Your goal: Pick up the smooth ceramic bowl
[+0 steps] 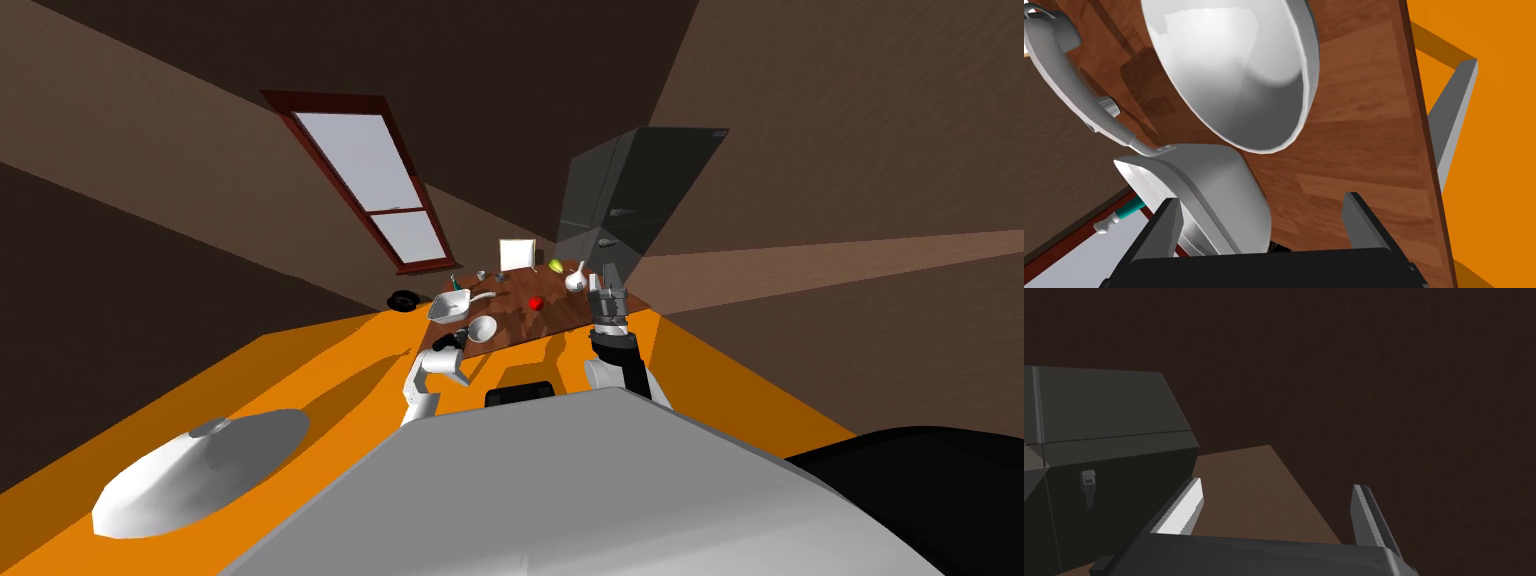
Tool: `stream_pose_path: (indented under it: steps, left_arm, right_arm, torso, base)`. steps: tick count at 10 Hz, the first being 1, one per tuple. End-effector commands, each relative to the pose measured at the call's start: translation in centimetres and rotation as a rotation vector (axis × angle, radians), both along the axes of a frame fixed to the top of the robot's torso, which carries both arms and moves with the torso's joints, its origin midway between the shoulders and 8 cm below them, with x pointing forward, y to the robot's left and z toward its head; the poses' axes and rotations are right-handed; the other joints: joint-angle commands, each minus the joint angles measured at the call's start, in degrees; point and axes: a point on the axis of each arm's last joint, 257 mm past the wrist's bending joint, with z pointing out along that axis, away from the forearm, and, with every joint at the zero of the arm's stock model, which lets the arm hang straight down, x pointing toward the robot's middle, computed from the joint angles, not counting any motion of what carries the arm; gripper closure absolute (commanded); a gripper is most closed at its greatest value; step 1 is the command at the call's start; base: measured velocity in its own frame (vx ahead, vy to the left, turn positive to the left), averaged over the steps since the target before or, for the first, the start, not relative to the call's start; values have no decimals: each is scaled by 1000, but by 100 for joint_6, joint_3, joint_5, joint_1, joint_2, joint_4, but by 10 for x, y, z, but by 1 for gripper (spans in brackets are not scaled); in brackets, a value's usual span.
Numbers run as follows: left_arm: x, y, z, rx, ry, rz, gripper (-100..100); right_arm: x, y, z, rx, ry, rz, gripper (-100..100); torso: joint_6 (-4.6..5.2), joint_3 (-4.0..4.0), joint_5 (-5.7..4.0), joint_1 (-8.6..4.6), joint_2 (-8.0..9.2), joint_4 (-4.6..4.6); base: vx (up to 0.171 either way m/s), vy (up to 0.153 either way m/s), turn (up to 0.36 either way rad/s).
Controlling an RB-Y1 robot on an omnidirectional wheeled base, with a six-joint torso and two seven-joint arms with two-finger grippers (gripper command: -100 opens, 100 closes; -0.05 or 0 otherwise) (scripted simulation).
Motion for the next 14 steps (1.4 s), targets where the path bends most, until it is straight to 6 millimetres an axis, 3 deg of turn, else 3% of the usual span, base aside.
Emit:
stream_pose_path:
  steps: [1,10,11,12,13,14]
  left_arm:
    - [-5,0,-13,-3,57,-3,-100]
    - [-41,-1,-64,-4,322,-22,-100]
    - [-36,-2,-60,-6,300,-22,-100]
    - [-37,-2,-62,-5,305,-22,0]
    - [-36,-1,-68,-6,304,-20,-100]
    - [-36,-1,-72,-6,304,-18,-100]
  right_arm:
    - [0,0,0,0,0,0,0]
    - [0,0,0,0,0,0,0]
    - [0,0,0,0,0,0,0]
    - [0,0,0,0,0,0,0]
    - [0,0,0,0,0,0,0]
    - [0,0,0,0,0,0,0]
  torso:
    - [0,0,0,0,0,0]
    - [-1,-5,1,7,-8,-2]
    - [-1,-4,2,9,-7,-2]
    - [-2,0,2,12,1,0]
    - [-2,4,3,14,7,1]
    - [-1,4,3,16,7,1]
  base:
    - [26,-33,-38]
    - [38,-28,-39]
    - [20,-6,-5]
    - [0,0,0]
    - [13,2,-17]
    - [20,8,-24]
